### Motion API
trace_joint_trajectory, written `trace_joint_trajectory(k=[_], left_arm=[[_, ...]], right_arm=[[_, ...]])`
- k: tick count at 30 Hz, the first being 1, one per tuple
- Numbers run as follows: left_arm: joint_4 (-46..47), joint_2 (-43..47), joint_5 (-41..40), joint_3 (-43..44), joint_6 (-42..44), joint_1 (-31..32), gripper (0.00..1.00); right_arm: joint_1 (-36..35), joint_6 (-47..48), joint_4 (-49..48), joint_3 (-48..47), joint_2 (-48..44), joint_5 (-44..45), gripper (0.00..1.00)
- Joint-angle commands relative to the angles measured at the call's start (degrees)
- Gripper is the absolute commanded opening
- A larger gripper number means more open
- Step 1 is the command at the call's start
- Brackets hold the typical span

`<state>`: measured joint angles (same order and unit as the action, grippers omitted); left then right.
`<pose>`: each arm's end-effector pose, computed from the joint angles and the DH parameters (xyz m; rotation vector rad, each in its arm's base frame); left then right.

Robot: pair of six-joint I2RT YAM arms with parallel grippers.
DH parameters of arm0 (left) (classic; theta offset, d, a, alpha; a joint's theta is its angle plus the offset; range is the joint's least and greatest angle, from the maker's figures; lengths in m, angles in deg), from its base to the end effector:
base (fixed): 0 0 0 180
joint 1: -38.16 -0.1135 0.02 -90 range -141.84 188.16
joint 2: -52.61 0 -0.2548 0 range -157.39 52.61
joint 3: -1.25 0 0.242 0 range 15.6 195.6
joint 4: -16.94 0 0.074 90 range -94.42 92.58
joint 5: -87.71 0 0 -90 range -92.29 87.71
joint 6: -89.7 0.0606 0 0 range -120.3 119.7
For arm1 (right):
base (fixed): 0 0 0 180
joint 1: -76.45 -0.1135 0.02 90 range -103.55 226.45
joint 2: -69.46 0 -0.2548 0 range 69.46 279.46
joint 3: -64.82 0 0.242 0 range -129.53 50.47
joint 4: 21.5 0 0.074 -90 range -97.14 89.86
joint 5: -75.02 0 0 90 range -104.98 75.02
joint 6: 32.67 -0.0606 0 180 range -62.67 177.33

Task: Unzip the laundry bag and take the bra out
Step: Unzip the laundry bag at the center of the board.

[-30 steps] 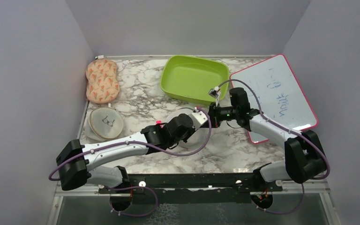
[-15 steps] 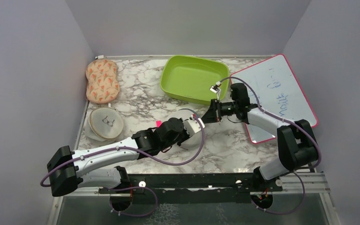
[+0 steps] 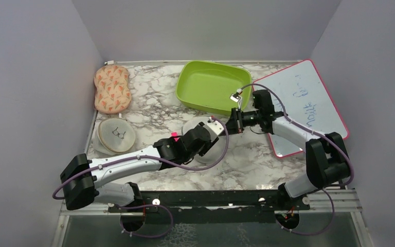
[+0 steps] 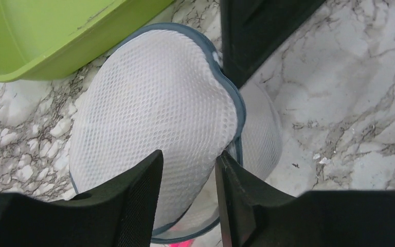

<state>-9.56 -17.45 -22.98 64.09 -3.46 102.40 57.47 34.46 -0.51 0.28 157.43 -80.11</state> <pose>0.1418 -0.2446 0.2501 0.8999 1.9330 -0.3075 0.2697 0.1509 0.2023 -0.5295 2.2798 1.6877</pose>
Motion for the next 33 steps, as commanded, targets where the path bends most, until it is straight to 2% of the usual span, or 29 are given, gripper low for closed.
trace_joint_trajectory(k=[1,9,13,17,21,23,26,31,33], left_arm=[[-0.8,-3.9,-8.2,4.8,-4.7,0.2,0.37],[-0.1,-7.0,-4.3,6.7,-1.2,0.4,0.52],[0.8,-3.6,-2.5,4.1,0.6,0.4,0.57],[1.4,1.4,2.1,1.4,1.7,0.5,0.68],[2.6,2.0,7.6,1.2,0.8,0.5,0.7],[3.5,0.6,7.3,1.6,-0.2,0.5,0.7],[3.6,-2.1,3.6,2.9,-0.5,0.5,0.64],[3.8,-4.8,-4.6,3.9,0.0,0.3,0.37],[3.8,-5.4,-5.5,4.5,0.3,0.3,0.27]], right_arm=[[-2.2,-3.6,0.1,2.7,-4.3,0.3,0.01],[-2.6,-7.9,-0.7,4.7,-7.2,0.5,0.01],[-2.5,-9.0,-1.8,5.6,-7.7,0.7,0.01],[-2.5,-8.4,-2.0,5.7,-7.4,0.1,0.01],[-2.6,-7.2,-1.4,5.6,-7.3,-0.2,0.02],[-2.5,-6.8,-1.3,5.6,-7.5,-0.5,0.02],[-2.5,-6.2,-0.8,5.5,-8.3,-0.5,0.02],[-2.6,-4.6,-0.3,6.0,-8.5,-0.5,0.02],[-2.5,-1.6,1.4,5.6,-8.2,0.2,0.04]])
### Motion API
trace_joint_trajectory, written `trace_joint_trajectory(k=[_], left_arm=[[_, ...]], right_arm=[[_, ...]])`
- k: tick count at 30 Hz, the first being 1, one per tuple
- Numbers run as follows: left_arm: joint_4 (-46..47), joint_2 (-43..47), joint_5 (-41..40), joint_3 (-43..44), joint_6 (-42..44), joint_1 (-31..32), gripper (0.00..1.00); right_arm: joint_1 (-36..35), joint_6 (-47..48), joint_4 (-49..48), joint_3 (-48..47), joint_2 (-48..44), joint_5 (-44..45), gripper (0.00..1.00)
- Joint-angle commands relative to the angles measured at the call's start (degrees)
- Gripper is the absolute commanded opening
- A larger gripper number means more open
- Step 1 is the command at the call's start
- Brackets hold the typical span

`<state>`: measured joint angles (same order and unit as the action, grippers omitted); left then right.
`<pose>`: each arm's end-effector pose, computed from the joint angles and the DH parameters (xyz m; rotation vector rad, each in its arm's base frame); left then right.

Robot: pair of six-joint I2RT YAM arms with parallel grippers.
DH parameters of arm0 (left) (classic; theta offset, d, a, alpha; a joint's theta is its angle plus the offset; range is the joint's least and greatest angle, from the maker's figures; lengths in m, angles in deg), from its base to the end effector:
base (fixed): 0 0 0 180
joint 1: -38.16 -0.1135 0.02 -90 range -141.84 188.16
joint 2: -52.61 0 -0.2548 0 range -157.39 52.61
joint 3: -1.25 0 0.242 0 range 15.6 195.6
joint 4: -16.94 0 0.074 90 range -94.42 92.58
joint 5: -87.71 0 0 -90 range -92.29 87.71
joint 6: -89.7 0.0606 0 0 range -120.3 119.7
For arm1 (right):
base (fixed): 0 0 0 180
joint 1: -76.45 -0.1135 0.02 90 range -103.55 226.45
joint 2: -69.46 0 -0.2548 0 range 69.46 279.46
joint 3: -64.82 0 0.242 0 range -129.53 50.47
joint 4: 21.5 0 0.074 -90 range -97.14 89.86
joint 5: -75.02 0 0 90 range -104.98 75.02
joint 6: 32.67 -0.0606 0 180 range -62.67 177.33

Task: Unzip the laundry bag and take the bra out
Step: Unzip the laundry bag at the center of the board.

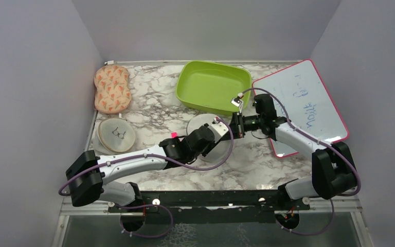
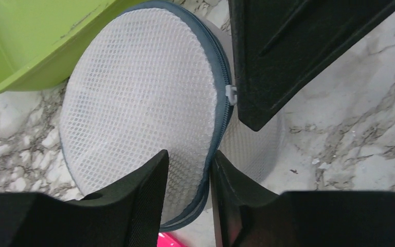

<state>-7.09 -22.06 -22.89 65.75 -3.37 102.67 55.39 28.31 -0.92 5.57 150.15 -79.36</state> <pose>0.1479 -0.2607 0.2430 0.9120 1.9361 -0.3056 0.2402 0.1511 0.2094 -0.4785 2.3168 1.7283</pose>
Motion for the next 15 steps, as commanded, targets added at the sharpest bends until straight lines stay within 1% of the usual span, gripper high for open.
trace_joint_trajectory(k=[1,3,4,6,8,10,13,15], left_arm=[[1.1,-1.0,-5.7,3.1,0.2,0.0,0.21],[0.8,-0.7,-4.9,3.2,0.3,0.0,0.13],[0.6,-0.4,-4.5,3.1,0.2,0.0,0.09],[0.6,0.5,-3.6,2.6,-0.5,0.0,0.01],[0.2,1.2,-2.9,2.2,-1.5,0.0,0.0],[-0.6,1.5,-2.6,2.3,-2.7,0.0,0.0],[-1.4,1.9,-2.4,2.5,-4.2,-0.1,0.0],[-1.4,2.1,-2.1,2.5,-4.8,-0.2,0.0]], right_arm=[[-0.4,6.8,3.5,-0.2,-1.0,1.5,0.07],[-0.4,10.9,5.5,-0.5,-2.1,9.6,0.16],[-0.5,12.1,3.8,0.3,-3.2,12.4,0.22],[-0.5,13.4,-3.0,4.0,-6.3,17.4,0.32],[-1.2,14.1,-12.7,9.3,-9.9,21.1,0.38],[-4.3,15.3,-22.2,15.2,-14.3,26.7,0.42],[-12.0,21.0,-33.0,22.2,-22.0,36.7,0.51],[-14.1,25.4,-38.1,25.8,-25.6,39.2,0.52]])
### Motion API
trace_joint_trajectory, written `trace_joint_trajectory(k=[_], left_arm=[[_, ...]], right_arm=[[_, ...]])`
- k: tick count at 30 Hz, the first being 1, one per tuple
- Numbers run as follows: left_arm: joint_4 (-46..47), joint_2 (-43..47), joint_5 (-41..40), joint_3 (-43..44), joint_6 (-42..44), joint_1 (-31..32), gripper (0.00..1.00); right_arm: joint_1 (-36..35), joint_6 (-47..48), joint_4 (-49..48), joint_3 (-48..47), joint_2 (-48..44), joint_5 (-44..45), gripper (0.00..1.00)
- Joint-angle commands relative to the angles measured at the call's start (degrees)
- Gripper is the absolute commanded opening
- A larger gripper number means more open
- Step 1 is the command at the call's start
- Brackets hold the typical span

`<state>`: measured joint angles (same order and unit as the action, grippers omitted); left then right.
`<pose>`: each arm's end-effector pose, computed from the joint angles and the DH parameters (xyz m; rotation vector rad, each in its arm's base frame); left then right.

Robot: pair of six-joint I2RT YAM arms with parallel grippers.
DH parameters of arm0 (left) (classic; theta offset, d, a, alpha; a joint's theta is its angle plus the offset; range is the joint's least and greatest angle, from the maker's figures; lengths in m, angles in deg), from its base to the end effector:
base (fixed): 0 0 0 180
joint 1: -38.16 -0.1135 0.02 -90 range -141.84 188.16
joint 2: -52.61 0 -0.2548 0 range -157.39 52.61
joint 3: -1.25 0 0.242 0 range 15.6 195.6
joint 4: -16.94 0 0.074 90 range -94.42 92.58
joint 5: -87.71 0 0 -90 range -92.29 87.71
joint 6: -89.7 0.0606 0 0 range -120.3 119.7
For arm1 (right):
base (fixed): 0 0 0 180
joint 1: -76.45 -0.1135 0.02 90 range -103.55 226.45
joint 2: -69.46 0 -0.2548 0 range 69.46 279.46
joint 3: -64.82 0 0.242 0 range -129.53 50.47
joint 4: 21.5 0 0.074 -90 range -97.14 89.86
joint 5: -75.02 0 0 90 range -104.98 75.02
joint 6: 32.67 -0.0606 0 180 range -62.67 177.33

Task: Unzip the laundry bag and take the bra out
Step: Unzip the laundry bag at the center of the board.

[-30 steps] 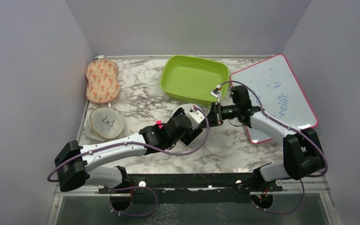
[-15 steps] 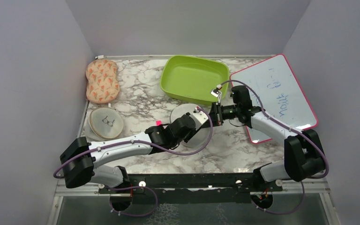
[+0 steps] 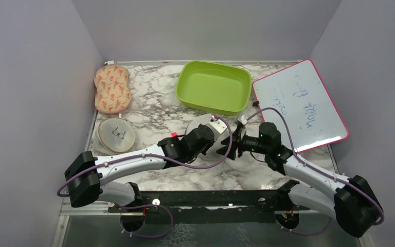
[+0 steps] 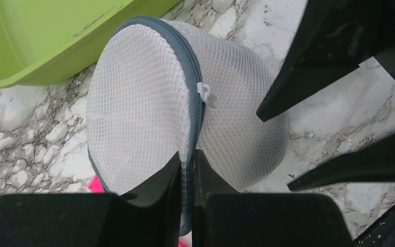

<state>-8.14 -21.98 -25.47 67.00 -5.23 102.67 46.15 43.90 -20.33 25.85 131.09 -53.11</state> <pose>0.1502 -0.2597 0.2496 0.8482 1.9456 -0.2844 0.1828 0.1501 0.1953 -0.7481 1.9363 1.1409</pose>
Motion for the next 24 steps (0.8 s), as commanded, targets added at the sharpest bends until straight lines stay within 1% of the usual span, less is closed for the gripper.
trace_joint_trajectory(k=[1,4,8,9,13,15,18,24], left_arm=[[-0.4,2.0,0.5,1.3,-3.3,-0.3,0.0],[-0.4,1.8,1.3,1.3,-4.7,-0.6,0.0],[-0.6,1.5,2.3,1.7,-5.7,-1.0,0.0],[-0.6,1.5,2.4,1.7,-6.0,-1.0,0.0],[-0.7,1.7,3.1,1.9,-6.5,-1.4,0.0],[-0.6,1.7,3.4,1.9,-6.7,-1.5,0.0],[-0.5,1.6,4.3,2.2,-7.1,-1.6,0.0],[-0.4,1.5,4.6,2.0,-7.6,-1.6,0.0]], right_arm=[[-5.0,11.8,-21.7,7.2,-7.7,12.5,0.53],[-5.3,18.1,-29.9,11.4,-9.0,11.2,0.53],[-6.0,20.9,-36.0,11.7,-6.5,13.3,0.54],[-6.5,22.3,-36.9,11.3,-5.1,13.5,0.56],[-8.5,26.5,-40.4,9.8,-1.6,18.2,0.56],[-8.9,28.2,-40.9,9.3,0.3,18.6,0.53],[-9.7,29.4,-43.8,10.7,1.4,21.6,0.52],[-10.6,30.0,-43.6,10.2,3.6,20.3,0.47]])
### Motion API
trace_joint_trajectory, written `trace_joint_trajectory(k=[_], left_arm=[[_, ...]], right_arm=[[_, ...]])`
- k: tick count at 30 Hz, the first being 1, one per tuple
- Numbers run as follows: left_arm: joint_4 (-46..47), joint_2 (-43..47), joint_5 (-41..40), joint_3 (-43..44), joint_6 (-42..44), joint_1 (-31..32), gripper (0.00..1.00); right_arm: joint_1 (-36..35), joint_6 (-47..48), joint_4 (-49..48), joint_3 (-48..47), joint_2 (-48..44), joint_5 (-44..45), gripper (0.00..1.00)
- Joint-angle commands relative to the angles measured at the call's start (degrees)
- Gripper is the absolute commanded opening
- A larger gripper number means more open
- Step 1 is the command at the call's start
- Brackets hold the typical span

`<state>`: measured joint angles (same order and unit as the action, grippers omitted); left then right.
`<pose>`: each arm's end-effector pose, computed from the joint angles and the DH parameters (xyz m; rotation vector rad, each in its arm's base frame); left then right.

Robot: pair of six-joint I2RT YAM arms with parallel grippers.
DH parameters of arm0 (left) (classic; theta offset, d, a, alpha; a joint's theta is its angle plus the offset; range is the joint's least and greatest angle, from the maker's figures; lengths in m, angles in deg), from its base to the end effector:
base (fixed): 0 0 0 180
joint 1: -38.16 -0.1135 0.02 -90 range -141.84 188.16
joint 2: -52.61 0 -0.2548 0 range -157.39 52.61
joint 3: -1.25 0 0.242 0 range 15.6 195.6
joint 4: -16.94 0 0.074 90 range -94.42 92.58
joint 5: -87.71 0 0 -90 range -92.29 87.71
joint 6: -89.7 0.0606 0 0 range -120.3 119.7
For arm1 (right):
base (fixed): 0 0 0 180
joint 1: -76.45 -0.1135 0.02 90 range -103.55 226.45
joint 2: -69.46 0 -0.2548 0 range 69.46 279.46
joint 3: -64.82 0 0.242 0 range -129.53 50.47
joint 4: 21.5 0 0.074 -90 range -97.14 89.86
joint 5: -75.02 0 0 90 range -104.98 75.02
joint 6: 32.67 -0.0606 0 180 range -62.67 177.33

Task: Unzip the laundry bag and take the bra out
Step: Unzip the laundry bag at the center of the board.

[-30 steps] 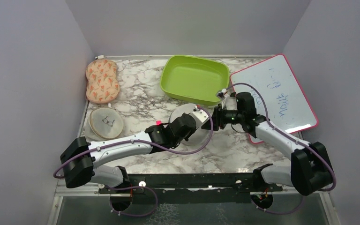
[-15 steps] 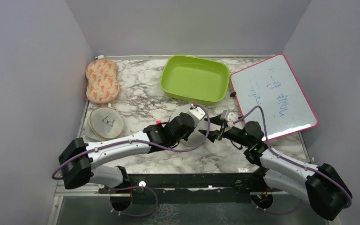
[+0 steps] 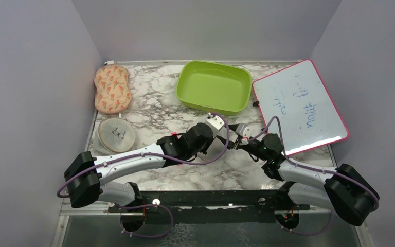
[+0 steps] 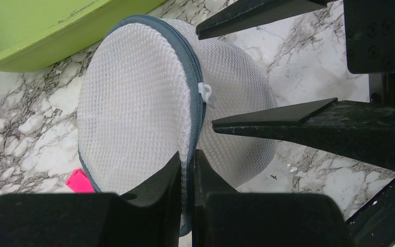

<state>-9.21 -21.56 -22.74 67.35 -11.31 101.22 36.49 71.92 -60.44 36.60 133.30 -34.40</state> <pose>0.1540 -0.2563 0.2511 0.7551 2.0118 -0.3739 0.1674 0.1666 0.2089 -0.9430 1.2266 0.6084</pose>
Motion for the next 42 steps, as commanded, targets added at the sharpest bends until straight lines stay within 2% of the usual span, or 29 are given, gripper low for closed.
trace_joint_trajectory(k=[1,9,18,23,27,37,42], left_arm=[[0.7,1.0,1.9,1.6,-1.7,-0.2,0.0],[0.5,1.0,2.2,1.6,-2.1,-0.2,0.0],[0.3,0.7,2.6,1.7,-1.9,-0.2,0.0],[0.3,0.8,2.6,1.6,-1.8,-0.2,0.0],[0.2,0.7,2.3,1.8,-1.5,-0.2,0.0],[0.1,0.8,2.7,1.8,-1.1,-0.2,0.0],[0.1,0.8,2.8,1.9,-0.7,-0.2,0.0]], right_arm=[[-1.0,2.1,-3.6,-0.5,1.8,1.7,0.47],[-2.5,3.2,-4.5,-0.5,4.0,4.8,0.46],[-3.1,3.3,-7.3,0.8,3.5,11.3,0.37],[-3.1,3.4,-6.1,0.8,3.0,10.2,0.27],[-3.1,3.2,-6.1,0.8,3.7,9.0,0.23],[-3.1,3.3,-6.4,0.0,5.9,4.3,0.2],[-3.1,3.0,-7.0,-0.4,7.4,3.2,0.23]])
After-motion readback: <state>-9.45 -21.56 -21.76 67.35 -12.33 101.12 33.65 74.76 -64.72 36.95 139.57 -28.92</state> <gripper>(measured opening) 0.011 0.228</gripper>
